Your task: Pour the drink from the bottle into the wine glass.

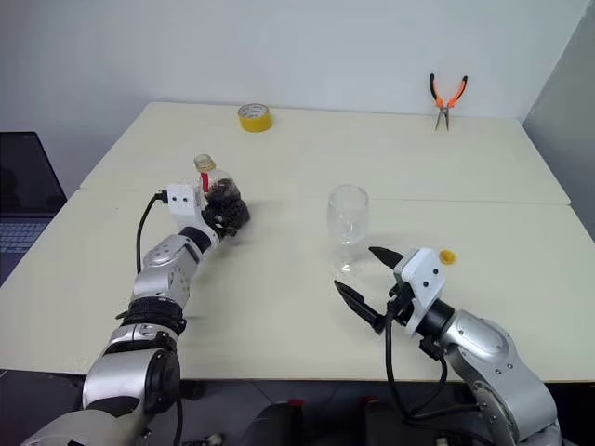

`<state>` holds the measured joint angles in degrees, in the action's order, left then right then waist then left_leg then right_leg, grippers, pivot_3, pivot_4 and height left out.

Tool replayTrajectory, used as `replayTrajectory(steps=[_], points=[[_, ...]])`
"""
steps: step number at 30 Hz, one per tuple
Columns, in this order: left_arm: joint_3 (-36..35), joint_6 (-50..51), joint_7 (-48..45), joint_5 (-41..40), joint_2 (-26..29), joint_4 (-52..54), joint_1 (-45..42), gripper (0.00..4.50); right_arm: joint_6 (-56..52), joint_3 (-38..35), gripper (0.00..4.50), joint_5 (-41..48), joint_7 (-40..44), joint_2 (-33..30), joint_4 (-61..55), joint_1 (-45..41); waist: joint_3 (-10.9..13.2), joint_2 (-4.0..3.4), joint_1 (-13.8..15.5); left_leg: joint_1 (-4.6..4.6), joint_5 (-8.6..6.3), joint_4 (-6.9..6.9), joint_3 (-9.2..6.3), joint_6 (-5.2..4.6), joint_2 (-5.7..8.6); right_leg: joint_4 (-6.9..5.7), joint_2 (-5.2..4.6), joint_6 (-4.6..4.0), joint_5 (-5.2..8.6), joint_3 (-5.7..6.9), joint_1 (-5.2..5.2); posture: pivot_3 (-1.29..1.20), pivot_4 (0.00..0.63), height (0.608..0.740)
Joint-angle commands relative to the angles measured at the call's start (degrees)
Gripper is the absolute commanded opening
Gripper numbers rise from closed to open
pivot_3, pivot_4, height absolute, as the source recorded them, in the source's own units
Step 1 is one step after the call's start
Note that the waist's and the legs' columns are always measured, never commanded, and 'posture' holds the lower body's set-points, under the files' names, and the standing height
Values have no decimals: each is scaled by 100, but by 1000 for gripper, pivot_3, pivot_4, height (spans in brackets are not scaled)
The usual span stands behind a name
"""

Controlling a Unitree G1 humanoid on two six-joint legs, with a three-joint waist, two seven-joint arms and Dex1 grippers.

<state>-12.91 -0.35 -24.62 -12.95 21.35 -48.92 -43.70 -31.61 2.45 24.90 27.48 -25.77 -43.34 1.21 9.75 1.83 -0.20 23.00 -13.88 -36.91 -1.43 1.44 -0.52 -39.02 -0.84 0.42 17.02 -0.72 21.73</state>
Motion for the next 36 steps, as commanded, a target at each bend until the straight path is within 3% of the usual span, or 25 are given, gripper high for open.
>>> replayTrajectory(steps=[1,5,11,15,24,36], points=[[-29,-253,-95,38,135,50,-260,1261,174,-73,4500,-35,-57,20,-96,-1,0,0,0,1,0,0,0,0,0,0,0,0,0,0,1,0,150,740],[436,-240,-136,497,230,705,-45,900,187,-194,4500,-52,-164,42,-241,21,2,3,0,2,0,0,-1,0,0,0,0,0,0,0,2,0,150,740],[1025,-17,-232,898,242,2680,552,787,5,-349,4500,69,-268,-49,-553,80,2,3,5,6,1,-1,1,2,-1,0,-4,0,0,-5,5,0,150,740],[1378,-227,-387,1215,314,3150,509,771,-240,-405,4500,224,-495,40,-597,-172,2,3,5,4,1,-1,1,2,-1,-4,-3,-1,0,-5,4,0,150,740],[1837,-1114,-534,1658,219,2423,-272,770,-698,-329,4500,328,-827,161,-450,-743,2,3,4,5,0,-1,3,1,2,-1,-1,0,0,-6,5,0,150,740],[2514,-3196,-293,2728,260,858,-1251,746,-874,-61,4500,-24,-1211,234,-227,-1248,3,3,-3,12,0,0,3,0,3,-2,1,0,0,-4,14,0,150,740]])
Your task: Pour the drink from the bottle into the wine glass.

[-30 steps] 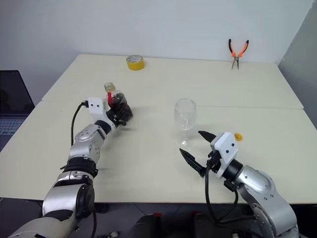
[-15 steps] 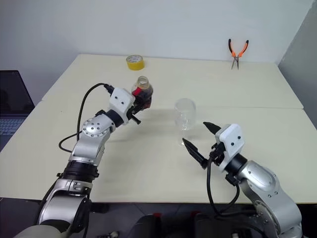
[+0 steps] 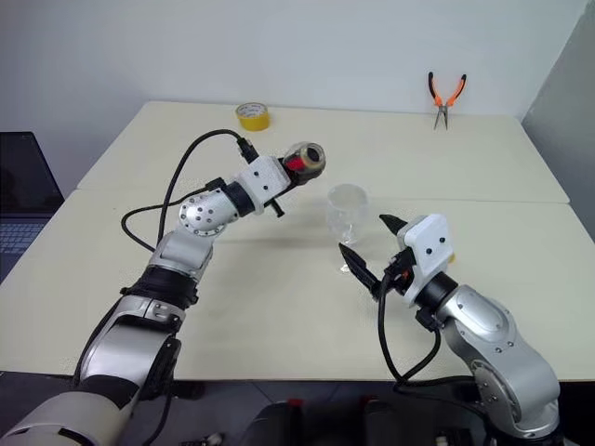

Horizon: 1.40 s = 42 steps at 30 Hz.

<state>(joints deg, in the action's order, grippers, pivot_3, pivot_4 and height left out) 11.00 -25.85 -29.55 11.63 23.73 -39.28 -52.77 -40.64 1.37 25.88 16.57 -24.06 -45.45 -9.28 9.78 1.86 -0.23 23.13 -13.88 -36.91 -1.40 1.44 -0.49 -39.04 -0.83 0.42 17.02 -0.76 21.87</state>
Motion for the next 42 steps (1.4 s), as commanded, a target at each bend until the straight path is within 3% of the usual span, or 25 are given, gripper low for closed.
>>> replayTrajectory(steps=[1,21,42], points=[[158,-777,262,350,8,-206,-408,746,15,80,4500,-141,-144,80,4,-248,0,0,2,2,0,0,1,0,0,0,0,0,0,-1,2,0,150,740],[878,-1796,2364,2197,94,-1434,-1473,742,-440,278,4500,-299,-372,261,51,-531,0,0,-2,58,1,-11,-6,0,4,-5,-2,1,-2,10,50,0,150,740],[1159,-2013,3016,2740,320,-1748,-1623,739,-491,297,4500,-311,-394,313,13,-548,0,0,-5,62,3,-13,-7,2,4,-8,-3,0,-2,13,55,0,150,740]])
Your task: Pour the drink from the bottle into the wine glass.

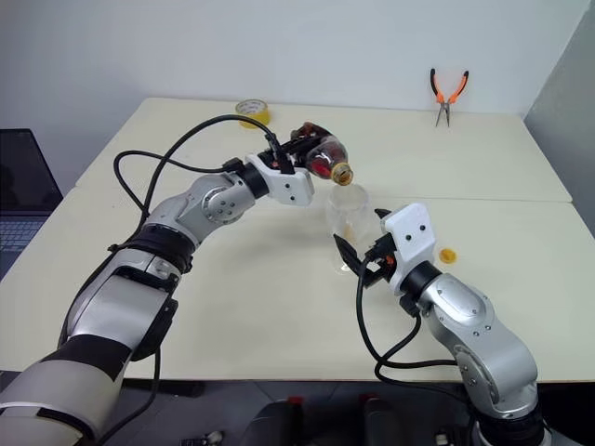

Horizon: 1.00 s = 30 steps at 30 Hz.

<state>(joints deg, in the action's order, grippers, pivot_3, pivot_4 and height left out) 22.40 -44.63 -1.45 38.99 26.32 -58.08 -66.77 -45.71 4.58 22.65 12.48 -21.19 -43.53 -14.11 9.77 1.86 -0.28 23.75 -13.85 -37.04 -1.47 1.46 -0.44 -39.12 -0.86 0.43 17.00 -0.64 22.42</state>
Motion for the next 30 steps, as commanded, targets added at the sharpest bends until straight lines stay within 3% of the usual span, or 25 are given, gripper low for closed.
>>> replayTrajectory(steps=[1,30], points=[[19,-135,218,8,60,125,-223,739,15,-25,4500,12,17,26,-177,-67,0,0,0,0,0,0,1,0,0,0,0,0,0,0,0,0,150,740],[193,-237,845,298,154,-226,-566,739,32,-19,4500,-23,-2,71,-146,-78,0,0,-1,0,1,-2,2,2,0,-2,-2,0,0,0,0,0,150,740]])
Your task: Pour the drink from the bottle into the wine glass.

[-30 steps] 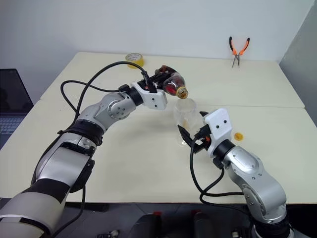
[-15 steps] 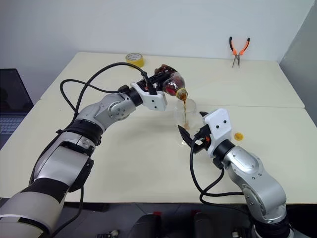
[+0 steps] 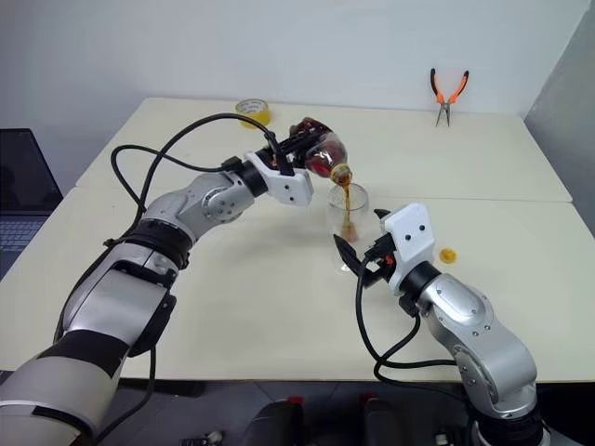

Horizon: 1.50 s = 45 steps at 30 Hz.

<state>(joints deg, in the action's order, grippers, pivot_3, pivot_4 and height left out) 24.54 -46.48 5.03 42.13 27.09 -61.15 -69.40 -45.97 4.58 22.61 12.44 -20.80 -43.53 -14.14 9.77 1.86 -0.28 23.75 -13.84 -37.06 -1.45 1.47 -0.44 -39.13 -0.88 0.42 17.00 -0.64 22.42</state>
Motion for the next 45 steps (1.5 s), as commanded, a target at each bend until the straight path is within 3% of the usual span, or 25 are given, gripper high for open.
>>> replayTrajectory(steps=[1,45], points=[[-18,-57,208,-13,76,67,-314,739,58,-20,4500,-19,1,36,-145,-75,0,0,0,0,0,0,0,0,0,0,0,0,0,0,0,0,150,740],[42,-131,356,40,198,169,-412,738,-41,-76,4500,21,31,6,-183,16,0,0,-1,0,11,-1,2,18,0,-5,0,0,0,-1,2,0,150,740]])
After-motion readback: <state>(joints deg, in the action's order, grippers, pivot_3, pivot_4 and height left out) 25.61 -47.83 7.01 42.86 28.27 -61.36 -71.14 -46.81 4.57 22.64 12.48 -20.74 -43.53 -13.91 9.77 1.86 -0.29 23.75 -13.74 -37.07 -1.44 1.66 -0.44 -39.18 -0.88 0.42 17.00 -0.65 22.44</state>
